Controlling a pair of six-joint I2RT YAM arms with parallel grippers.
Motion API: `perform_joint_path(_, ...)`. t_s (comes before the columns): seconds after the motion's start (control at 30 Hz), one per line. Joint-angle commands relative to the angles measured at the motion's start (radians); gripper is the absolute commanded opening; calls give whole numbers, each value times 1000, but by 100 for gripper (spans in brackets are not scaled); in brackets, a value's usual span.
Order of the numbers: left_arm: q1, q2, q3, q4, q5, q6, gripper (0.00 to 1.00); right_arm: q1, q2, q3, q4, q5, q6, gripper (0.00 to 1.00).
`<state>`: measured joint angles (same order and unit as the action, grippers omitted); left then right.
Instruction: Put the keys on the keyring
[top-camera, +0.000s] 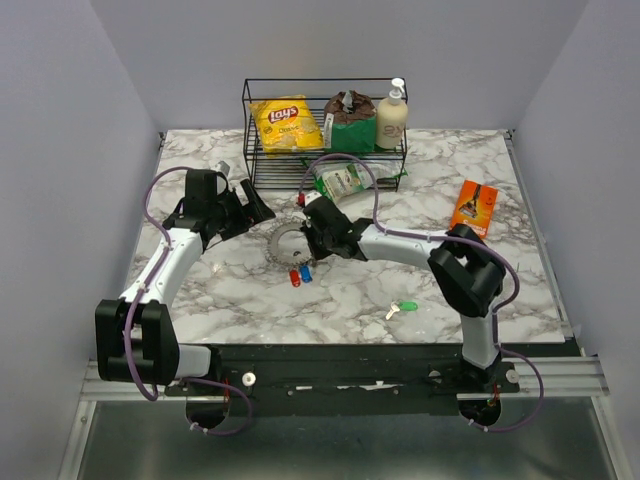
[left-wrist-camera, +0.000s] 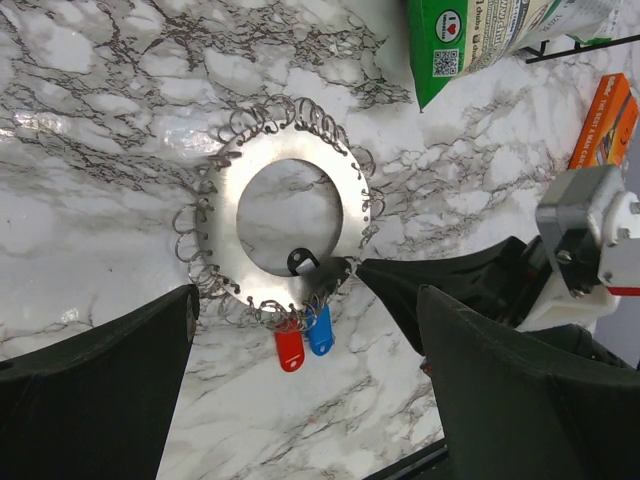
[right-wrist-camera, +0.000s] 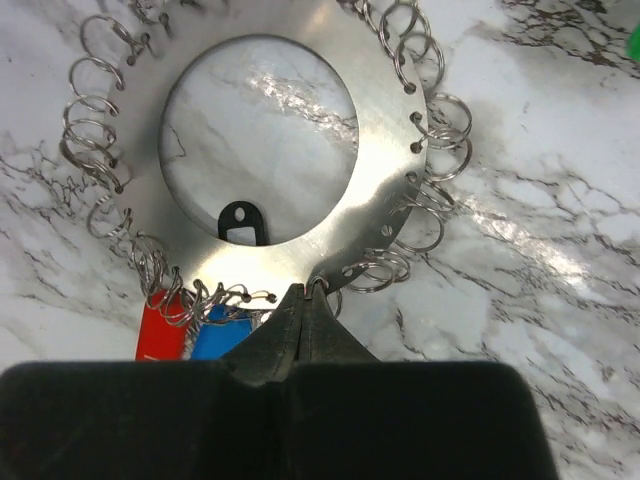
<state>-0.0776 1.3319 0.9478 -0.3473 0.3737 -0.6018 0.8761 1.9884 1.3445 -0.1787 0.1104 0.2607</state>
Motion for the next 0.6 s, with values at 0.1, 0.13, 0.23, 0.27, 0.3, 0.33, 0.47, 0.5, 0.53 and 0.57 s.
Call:
perform_joint_path(0.1,9,-33,19,-22,-19,16,99,6,-173,-82,-27,55,18,1)
perform_joint_path(0.13,7,-33,19,-22,-21,16,99,6,-187,-93,-25,61,20,1)
perform_joint_path(0.23,7,-31,17,-36,-53,17,99,6,-244,-136,-25,48,26,1)
perform_joint_path(0.27,7,-31,14,-39,-77,16,99,6,-253,-145,-27,34,20,1)
perform_joint_path(0.3,7,-31,9,-39,-90,10,99,7,-255,-153,-27,17,17,1)
perform_joint_path(0.33,7,-28,8,-35,-93,5,99,6,-260,-169,-27,-21,20,1)
perform_joint_path(0.47,7,-13,-6,-13,-85,-12,99,20,-254,-218,2,-142,35,1)
perform_joint_path(0.5,7,-8,-7,-7,-84,-12,99,27,-254,-228,7,-153,35,1)
perform_joint_path(0.53,7,-4,-9,-7,-82,-15,99,44,-254,-234,7,-159,37,1)
perform_joint_path(0.57,7,1,-9,-9,-79,-15,99,52,-258,-249,7,-160,38,1)
